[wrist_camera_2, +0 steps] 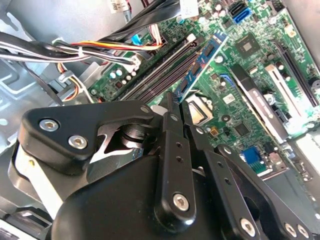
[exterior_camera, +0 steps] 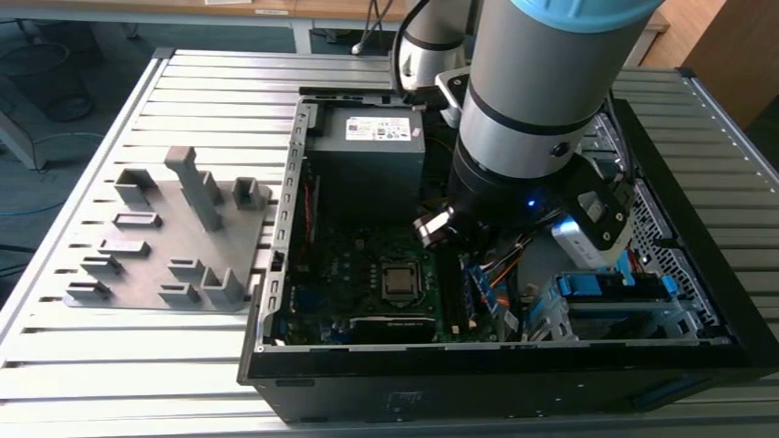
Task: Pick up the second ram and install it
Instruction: 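Insert the second ram into the second slot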
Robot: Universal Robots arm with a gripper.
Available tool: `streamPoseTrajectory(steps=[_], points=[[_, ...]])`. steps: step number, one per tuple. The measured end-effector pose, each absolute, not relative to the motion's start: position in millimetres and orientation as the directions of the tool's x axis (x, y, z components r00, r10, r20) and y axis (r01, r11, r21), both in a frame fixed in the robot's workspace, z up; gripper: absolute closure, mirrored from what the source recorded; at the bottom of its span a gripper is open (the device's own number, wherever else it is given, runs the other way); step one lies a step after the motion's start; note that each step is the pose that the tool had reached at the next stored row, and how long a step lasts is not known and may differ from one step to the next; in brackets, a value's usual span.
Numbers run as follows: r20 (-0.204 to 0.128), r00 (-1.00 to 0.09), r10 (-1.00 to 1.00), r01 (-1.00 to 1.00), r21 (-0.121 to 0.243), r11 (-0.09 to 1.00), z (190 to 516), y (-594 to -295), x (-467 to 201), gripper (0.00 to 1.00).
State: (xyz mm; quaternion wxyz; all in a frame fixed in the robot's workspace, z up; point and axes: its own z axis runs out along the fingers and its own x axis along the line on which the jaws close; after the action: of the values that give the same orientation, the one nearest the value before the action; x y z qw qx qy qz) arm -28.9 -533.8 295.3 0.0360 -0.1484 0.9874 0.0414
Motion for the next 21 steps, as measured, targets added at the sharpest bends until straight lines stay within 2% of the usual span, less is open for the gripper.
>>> streamPoseTrajectory(steps=[21], points=[[-0.083, -0.981, -0.174, -0.18, 0.069, 0.981, 295.2, -533.8, -28.9, 0.86]])
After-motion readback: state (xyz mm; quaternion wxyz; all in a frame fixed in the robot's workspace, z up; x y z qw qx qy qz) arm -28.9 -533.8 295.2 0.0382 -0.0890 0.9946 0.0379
